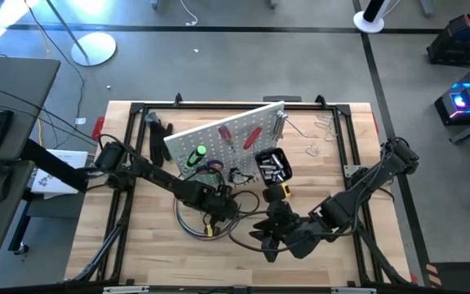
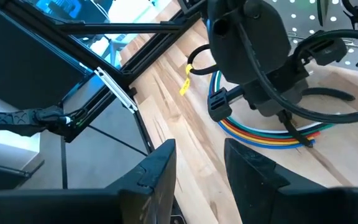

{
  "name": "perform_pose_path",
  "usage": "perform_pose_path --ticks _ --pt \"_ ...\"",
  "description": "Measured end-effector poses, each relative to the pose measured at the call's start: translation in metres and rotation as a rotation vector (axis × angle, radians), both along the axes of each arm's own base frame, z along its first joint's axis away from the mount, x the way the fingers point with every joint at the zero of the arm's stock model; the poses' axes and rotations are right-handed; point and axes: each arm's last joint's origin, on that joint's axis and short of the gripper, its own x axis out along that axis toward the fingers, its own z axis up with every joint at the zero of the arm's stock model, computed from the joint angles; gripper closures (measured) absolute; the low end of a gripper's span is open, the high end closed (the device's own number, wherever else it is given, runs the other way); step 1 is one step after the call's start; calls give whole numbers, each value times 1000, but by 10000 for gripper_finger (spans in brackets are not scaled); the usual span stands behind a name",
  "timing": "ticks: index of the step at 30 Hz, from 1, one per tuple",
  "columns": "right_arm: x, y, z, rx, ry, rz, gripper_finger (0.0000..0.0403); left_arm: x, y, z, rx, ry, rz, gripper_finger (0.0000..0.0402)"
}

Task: Hang tools onto peg board
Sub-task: Hang the plier on the peg board

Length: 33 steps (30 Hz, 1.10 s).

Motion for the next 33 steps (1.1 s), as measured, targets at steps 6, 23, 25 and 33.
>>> perform_pose_path --ticks 6,23,25,33 --pt "1 1 2 -13 -21 20 272 -11 -5 25 -61 -16 41 401" --pt "3 2 4 -43 -48 50 272 -22 -15 44 -108 -27 48 392" --pt "3 2 4 -43 -48 50 272 -18 -13 35 -113 -5 77 375" --pt "3 2 4 -42 -48 50 272 -10 0 18 -119 41 158 260"
